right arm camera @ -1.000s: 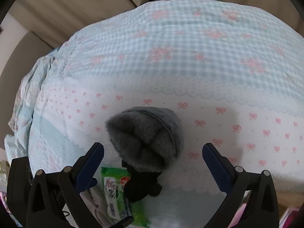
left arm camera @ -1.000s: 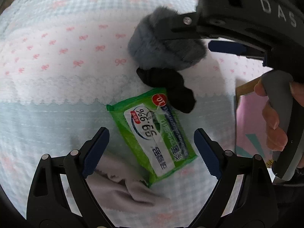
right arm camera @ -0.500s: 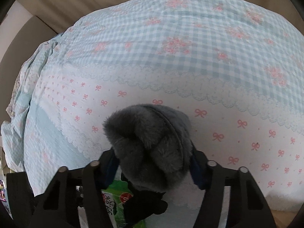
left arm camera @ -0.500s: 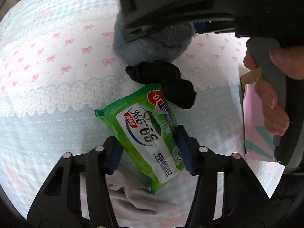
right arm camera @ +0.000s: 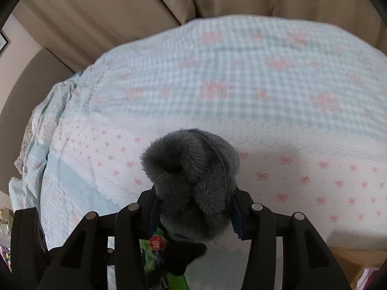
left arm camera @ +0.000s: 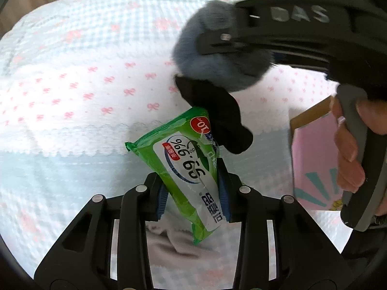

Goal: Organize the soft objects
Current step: 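Grasp the green wipe pack with the left tool while the right tool grasps the grey sock, then carry the wipe pack and grey sock with both tools over the box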

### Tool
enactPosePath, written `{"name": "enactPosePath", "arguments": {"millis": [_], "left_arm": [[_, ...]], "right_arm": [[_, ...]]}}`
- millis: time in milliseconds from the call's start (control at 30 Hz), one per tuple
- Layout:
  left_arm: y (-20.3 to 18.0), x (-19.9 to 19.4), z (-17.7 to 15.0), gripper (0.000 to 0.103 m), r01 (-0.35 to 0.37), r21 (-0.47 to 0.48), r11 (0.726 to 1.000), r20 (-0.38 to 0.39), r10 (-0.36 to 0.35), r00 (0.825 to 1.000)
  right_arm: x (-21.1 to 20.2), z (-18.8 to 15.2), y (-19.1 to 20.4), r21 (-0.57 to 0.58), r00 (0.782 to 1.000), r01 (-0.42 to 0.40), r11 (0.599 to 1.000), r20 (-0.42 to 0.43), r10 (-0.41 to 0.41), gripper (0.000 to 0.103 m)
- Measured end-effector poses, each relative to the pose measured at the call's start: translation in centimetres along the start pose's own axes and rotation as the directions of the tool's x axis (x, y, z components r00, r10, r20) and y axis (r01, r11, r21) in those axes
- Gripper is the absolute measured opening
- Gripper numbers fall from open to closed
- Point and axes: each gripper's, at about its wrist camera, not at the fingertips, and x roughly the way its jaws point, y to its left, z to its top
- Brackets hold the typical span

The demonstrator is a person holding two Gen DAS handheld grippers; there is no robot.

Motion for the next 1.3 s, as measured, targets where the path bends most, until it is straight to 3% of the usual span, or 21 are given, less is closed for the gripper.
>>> {"name": "enactPosePath", "arguments": {"millis": [367,800,1067,1300], "left_arm": [[-1.3,-11.0,-0.6,0.032,0.017,-0.015,1.000,0.097,-0.016,0.995],[-6.1,-22.9,3.2,0.032,0.061,0.104,0.993,0.188,-0.079,0.979],[-14.5,-24.4,3.5,0.032,0.112,0.206,0.972,0.185,-0.151,0.971],[-22.0,-21.9,2.1,0.032,0.132,0.223,0.966,0.122,-0.162,0.979]], "right_arm": [[-13.1,-2.3,1.8,0.058,0.992,0.049,0.997,0.112,-0.056,0.044],[-27.4,-6.8,1.6,0.194,0.960,0.135,0.972,0.218,-0.177,0.044],[-34.5,-11.1,-3.5,0.303,0.932,0.217,0.928,0.220,-0.289,0.044],[-37.4,-14.3,-9.8,0.332,0.933,0.248,0.910,0.170,-0.316,0.044]]}}
